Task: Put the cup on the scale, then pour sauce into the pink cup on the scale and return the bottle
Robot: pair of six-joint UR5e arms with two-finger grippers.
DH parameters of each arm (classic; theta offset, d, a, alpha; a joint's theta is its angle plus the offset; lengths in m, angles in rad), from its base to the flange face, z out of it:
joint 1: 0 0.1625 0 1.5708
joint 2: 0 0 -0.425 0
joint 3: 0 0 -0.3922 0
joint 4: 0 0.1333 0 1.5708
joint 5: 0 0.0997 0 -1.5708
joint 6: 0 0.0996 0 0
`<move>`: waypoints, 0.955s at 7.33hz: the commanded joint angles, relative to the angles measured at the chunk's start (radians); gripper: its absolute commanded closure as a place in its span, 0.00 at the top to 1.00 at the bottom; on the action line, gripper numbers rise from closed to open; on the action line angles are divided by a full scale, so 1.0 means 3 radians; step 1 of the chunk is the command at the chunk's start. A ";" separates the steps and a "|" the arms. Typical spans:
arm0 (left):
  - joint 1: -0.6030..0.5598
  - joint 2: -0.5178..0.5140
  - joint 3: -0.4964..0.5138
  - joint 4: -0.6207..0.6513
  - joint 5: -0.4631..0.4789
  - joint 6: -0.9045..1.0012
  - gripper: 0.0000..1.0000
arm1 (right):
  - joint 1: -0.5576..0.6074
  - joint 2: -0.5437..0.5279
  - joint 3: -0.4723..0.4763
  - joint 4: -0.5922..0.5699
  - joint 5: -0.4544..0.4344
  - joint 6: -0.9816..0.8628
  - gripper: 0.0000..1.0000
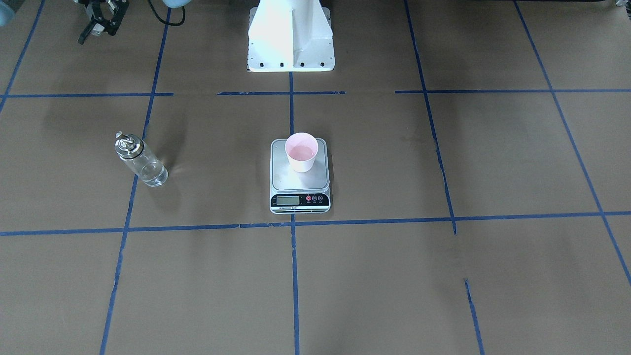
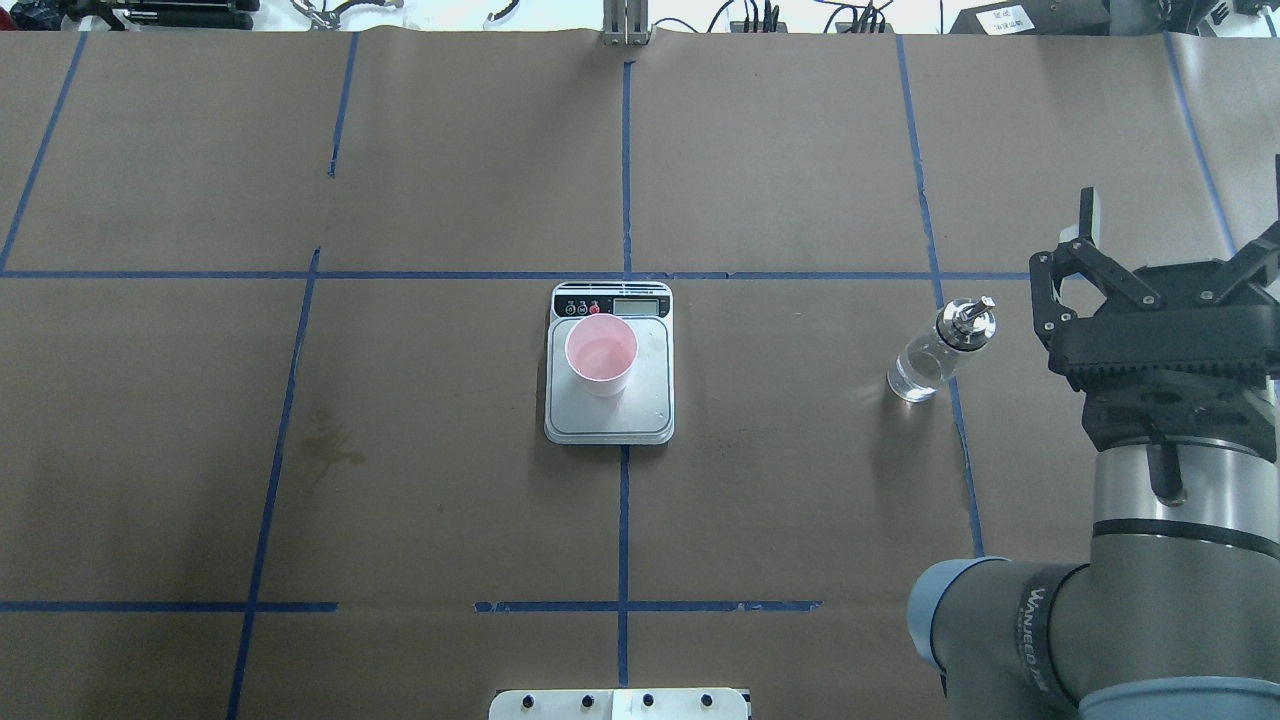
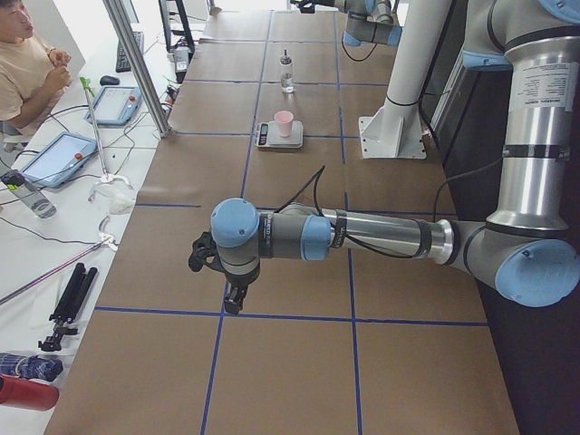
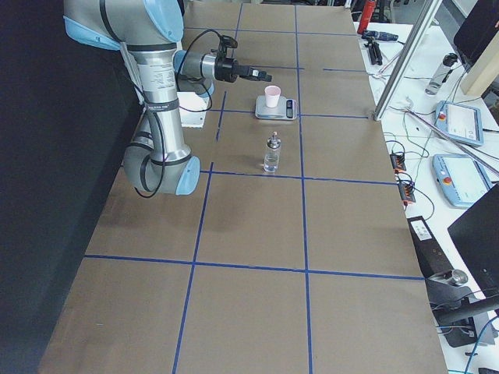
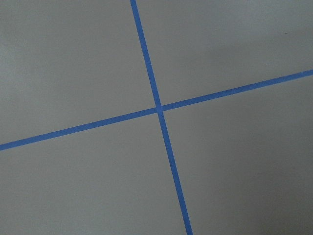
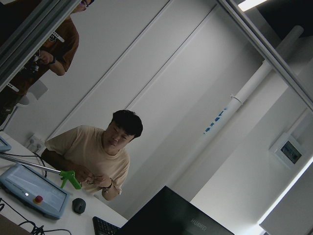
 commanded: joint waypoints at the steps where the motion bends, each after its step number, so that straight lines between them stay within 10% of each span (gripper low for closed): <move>1: 0.0000 0.0001 0.0002 -0.0022 0.0001 0.0000 1.00 | 0.0072 0.0044 -0.0125 -0.0162 0.0098 -0.0007 1.00; 7: 0.0000 0.0017 0.0032 -0.0012 -0.0004 -0.0005 1.00 | 0.0741 0.0341 -0.0155 -0.1991 0.0409 0.0008 1.00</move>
